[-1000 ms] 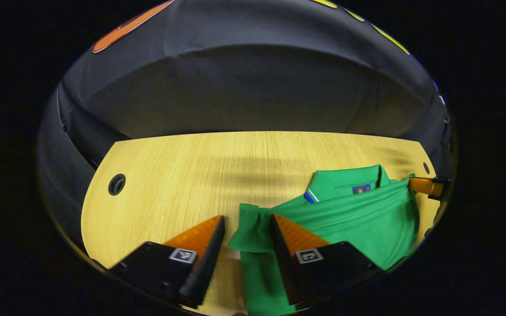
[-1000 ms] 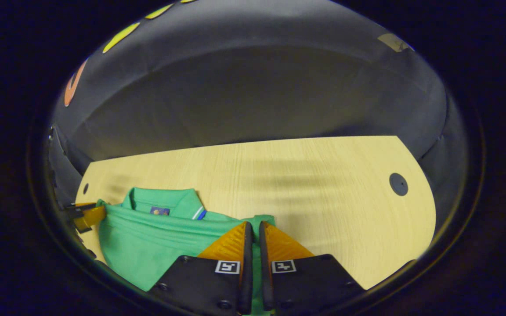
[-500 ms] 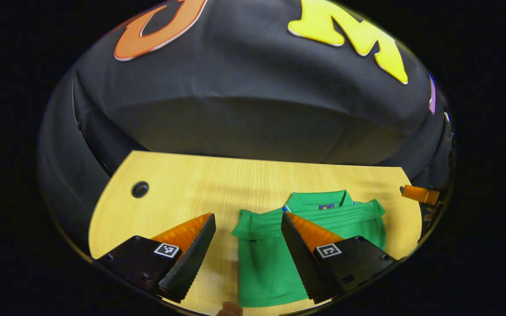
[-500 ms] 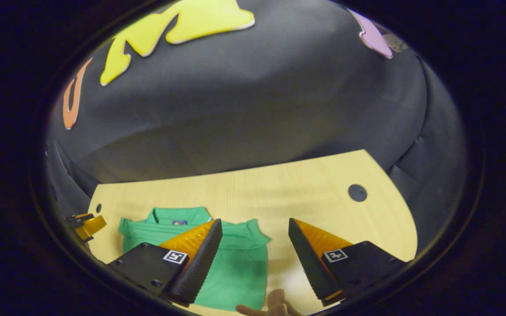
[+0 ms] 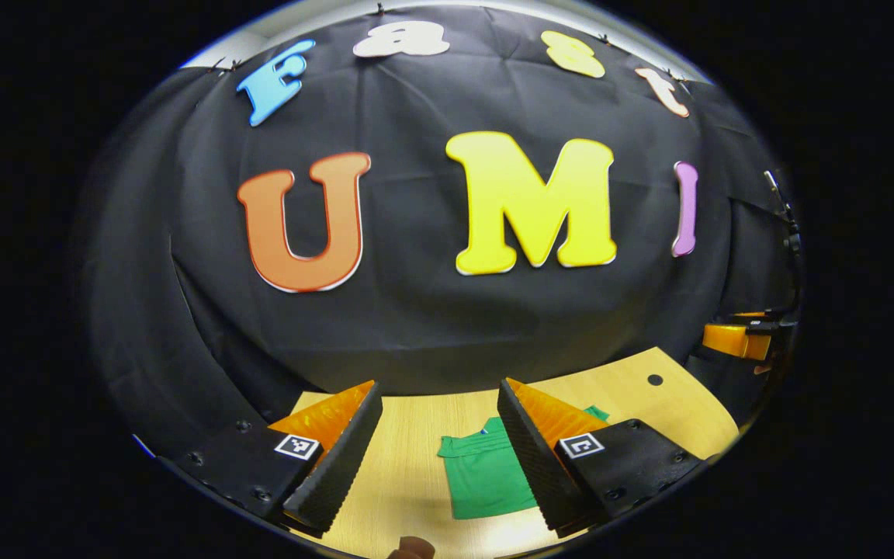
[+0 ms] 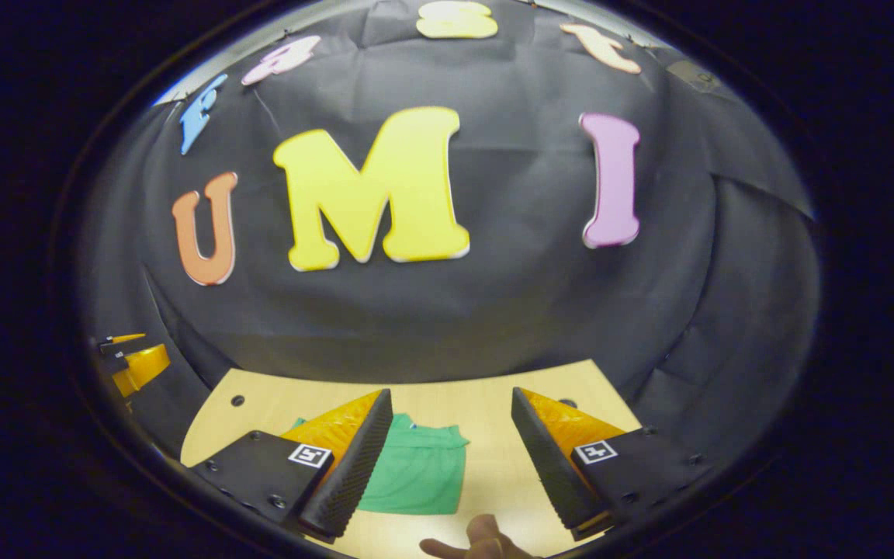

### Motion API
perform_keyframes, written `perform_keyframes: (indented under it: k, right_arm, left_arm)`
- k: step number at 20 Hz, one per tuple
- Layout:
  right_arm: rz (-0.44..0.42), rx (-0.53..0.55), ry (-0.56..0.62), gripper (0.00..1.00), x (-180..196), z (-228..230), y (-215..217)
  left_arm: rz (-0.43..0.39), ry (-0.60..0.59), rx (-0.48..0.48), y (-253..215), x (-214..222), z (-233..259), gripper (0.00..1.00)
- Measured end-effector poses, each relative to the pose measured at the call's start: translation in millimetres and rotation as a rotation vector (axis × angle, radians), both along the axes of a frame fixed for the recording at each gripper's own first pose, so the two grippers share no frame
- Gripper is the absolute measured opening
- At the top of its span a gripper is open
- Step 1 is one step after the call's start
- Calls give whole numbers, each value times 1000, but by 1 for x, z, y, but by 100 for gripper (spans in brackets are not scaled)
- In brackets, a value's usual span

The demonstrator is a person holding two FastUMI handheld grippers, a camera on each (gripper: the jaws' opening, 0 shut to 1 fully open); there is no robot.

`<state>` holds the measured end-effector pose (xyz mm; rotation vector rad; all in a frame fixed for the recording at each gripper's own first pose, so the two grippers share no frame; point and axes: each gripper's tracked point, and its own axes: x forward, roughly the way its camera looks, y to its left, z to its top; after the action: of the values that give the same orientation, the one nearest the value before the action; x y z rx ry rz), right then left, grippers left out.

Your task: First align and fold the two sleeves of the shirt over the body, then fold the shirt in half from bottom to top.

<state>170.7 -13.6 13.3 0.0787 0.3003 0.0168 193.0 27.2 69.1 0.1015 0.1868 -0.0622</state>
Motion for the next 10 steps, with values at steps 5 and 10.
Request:
perform_keyframes:
  k: [5, 10]
  right_arm:
    - [-1, -74, -146, 96, -82, 56, 4]
    - [-16, -117, -233, 92, -142, 63, 10]
  left_arm:
    - [46, -112, -42, 7, -74, 45, 99]
    - [132, -136, -77, 26, -128, 31, 99]
